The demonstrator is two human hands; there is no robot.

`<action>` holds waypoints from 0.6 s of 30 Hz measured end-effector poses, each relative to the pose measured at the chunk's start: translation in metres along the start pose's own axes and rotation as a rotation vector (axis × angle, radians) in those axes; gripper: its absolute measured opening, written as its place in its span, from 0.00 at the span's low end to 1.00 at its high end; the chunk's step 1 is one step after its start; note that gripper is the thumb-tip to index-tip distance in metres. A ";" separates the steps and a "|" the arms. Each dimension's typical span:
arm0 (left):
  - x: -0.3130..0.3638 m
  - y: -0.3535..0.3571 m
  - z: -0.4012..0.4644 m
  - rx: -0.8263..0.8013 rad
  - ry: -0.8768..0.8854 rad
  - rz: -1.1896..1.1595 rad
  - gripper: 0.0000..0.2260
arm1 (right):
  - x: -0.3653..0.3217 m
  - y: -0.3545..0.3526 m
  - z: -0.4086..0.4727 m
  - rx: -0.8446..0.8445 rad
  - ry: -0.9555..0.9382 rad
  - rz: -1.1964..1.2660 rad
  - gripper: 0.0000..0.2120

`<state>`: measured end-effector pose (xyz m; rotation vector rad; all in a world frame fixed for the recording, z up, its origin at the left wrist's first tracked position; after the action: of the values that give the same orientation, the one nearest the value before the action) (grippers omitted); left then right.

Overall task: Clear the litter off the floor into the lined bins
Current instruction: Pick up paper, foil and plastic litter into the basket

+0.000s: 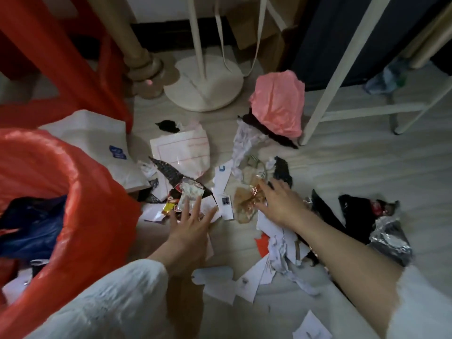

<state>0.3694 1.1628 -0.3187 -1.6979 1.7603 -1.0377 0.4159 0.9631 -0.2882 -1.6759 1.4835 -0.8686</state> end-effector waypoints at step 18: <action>-0.021 0.007 -0.010 0.348 0.130 -0.262 0.29 | -0.079 0.051 -0.005 0.347 -0.061 0.040 0.14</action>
<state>0.3598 1.1847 -0.3220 -1.6933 1.3503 -1.5018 0.3778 1.0370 -0.3310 -1.3991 1.2385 -0.9811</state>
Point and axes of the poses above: each hand's wrist, its own z-axis towards the middle knuckle, its own y-axis out of the palm, x = y × z, the point moved 6 cm from there along z, towards the middle knuckle, and after that the axes turned 11 degrees about -z, right-handed, at the moved point
